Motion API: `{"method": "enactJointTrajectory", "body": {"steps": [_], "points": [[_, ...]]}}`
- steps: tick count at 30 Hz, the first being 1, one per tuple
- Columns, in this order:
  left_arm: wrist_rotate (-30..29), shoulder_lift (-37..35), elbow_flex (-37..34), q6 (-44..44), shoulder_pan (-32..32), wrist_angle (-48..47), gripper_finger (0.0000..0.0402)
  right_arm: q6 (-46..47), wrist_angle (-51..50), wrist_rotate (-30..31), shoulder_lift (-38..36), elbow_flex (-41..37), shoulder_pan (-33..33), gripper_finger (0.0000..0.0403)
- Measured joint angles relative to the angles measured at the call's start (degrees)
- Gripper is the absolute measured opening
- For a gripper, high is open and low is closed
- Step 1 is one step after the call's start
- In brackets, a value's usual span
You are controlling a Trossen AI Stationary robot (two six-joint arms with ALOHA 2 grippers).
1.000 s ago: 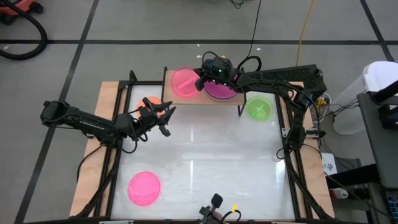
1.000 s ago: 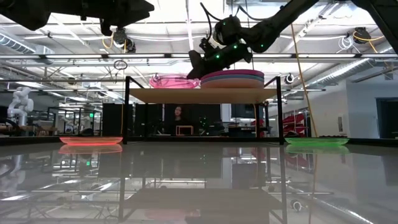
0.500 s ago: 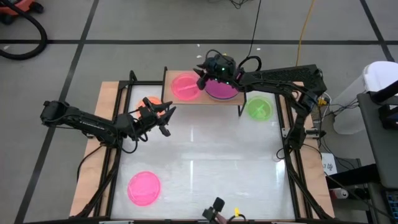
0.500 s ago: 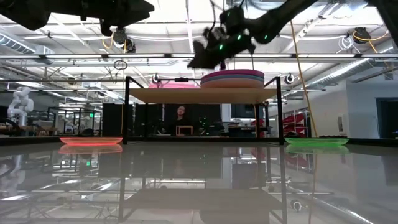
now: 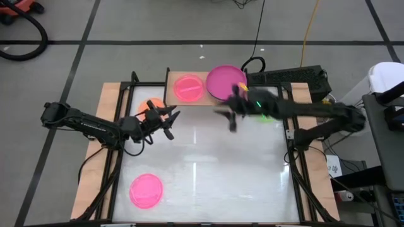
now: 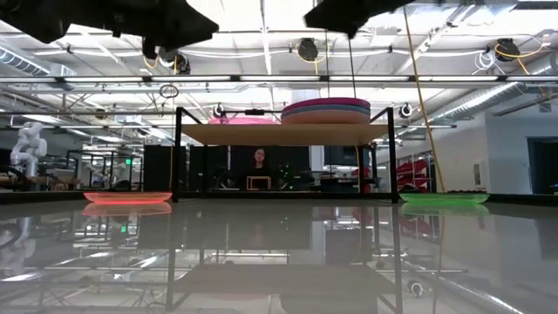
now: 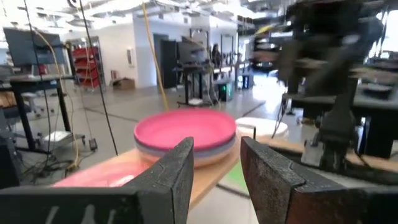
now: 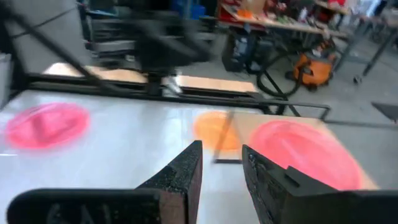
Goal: Place and stack plates onto a shelf
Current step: Stack the small orange plate on top of the small pink plate on the shelf
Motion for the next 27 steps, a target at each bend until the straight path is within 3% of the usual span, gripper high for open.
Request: {"method": "enactJointTrajectory", "body": {"steps": [7,11,13,17,21,27], "points": [[-1.1,0.0,0.0,-4.7,-0.9,-17.2,0.0138,6.0,10.4,8.9,-17.2,-20.7,14.2,0.0096],[-1.4,0.0,1.4,-12.3,-1.0,-29.7,0.0138,8.6,12.5,10.0,-24.8,-27.3,21.3,0.0096],[-1.4,-0.1,3.2,-18.1,-1.1,-37.2,0.0138,8.8,12.8,13.6,-27.6,-29.0,24.0,0.0096],[0.6,0.1,6.9,-30.2,-2.6,-57.2,0.0138,7.9,10.3,21.0,-30.4,-31.0,27.7,0.0096],[0.7,0.0,10.3,-41.3,-3.2,-74.9,0.0138,6.6,9.6,21.7,-30.6,-32.2,29.0,0.0096],[2.2,0.6,10.7,-47.9,0.2,-85.6,0.0138,6.6,11.2,21.6,-29.9,-34.4,29.2,0.0096]]}}
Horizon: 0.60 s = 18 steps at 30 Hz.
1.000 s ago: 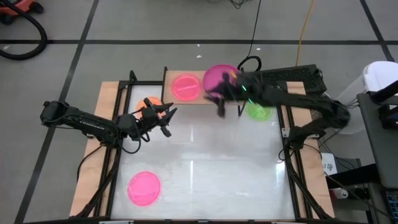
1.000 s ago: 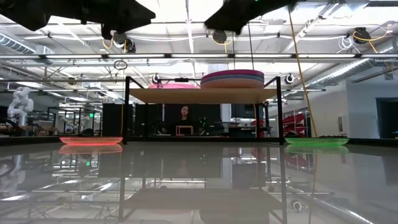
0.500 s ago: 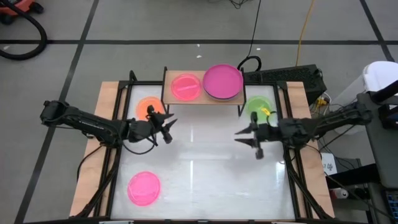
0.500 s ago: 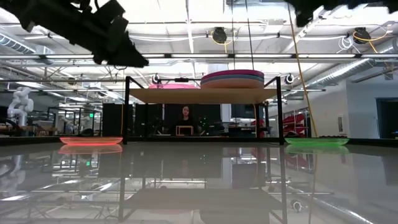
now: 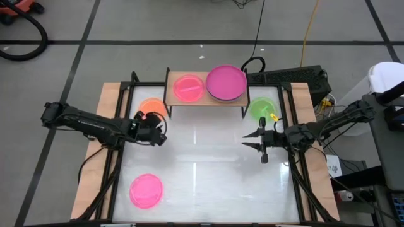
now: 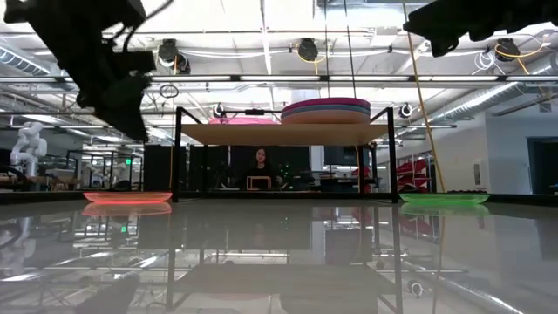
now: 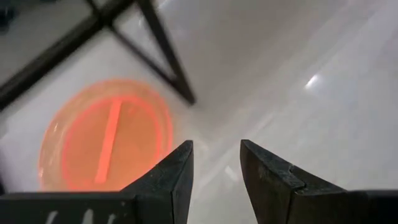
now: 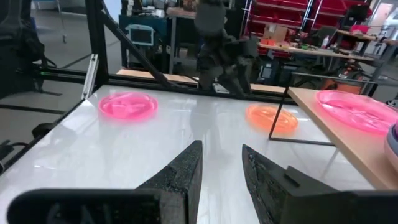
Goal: Place and stack plates onto a shelf
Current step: Stack the small orange plate on top of the small pink plate on the shelf
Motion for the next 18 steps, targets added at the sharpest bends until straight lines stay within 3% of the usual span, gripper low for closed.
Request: {"method": "enactJointTrajectory", "body": {"steps": [9,18], "points": [[3.1,9.3,-0.1,3.8,8.7,-1.5,0.0138,-0.2,1.2,0.0,0.0,-0.1,0.0,0.0096],[4.5,19.3,-0.1,10.3,11.8,2.2,0.0138,0.6,1.4,-0.2,0.0,-0.1,0.0,0.0096]]}}
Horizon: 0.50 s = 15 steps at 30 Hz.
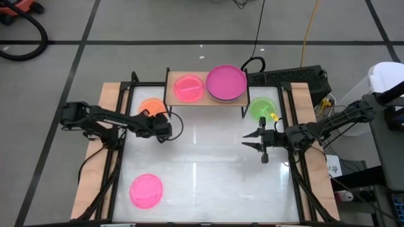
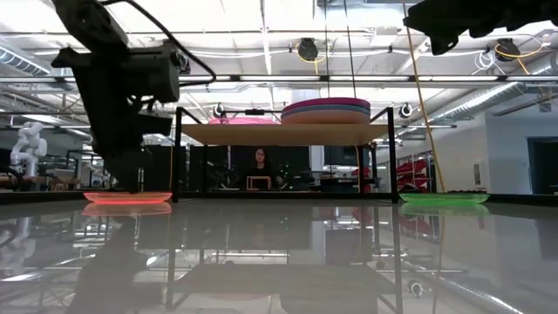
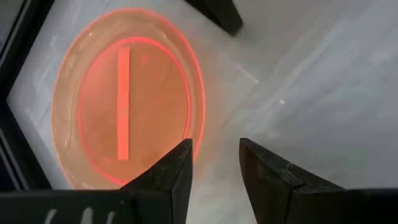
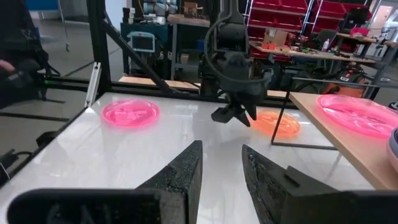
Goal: Place and stack plates onto a shelf
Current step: Stack the small orange plate on top of the small pink plate on the shelf
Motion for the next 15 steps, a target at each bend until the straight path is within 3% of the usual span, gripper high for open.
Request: {"method": "enactJointTrajectory", "body": {"steps": [15], "points": [[-1.2,8.4,0.3,1.6,4.2,1.8,0.0136,1.4,0.0,0.0,0.0,0.0,0.1,0.0096]]}}
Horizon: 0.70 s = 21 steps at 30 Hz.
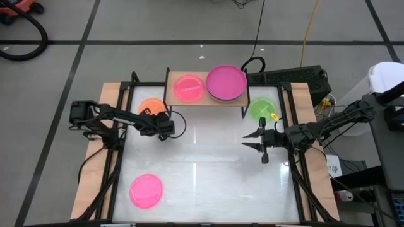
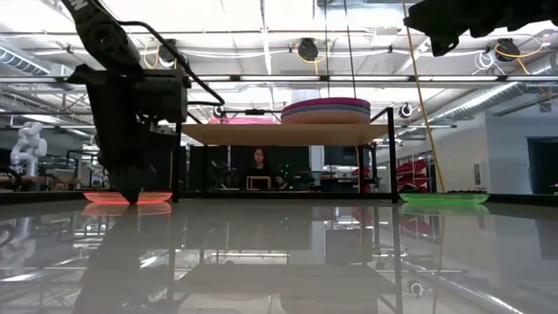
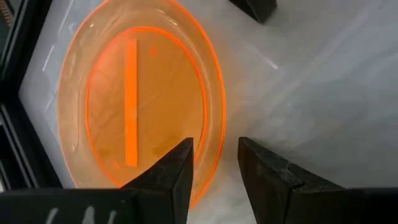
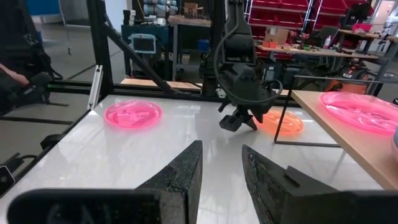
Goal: Place and stack plates onto a shelf
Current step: Stack the small orange plate on top of the small pink plate on the shelf
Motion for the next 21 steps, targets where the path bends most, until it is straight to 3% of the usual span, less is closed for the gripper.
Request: {"method": "enactJointTrajectory", "body": {"steps": [3,9,13,17,21], "points": [[1.0,0.0,-0.1,0.4,0.1,0.6,0.0112,0.0,0.0,0.0,0.0,0.0,0.0,0.0096],[2.6,0.0,-0.2,-0.6,0.0,1.1,0.0014,0.4,0.0,0.0,0.0,0.0,0.0,0.0096],[3.6,-1.3,1.1,-3.2,-0.4,-1.1,0.0008,1.3,0.0,0.0,0.0,0.0,0.0,0.0096],[5.0,-4.2,5.7,-5.1,-1.8,-9.4,0.0007,1.4,0.0,0.0,0.0,0.0,0.0,0.0096],[1.0,-6.9,11.7,-8.9,-2.8,-20.5,0.0007,1.4,0.1,0.0,0.0,0.0,0.0,0.0096]]}}
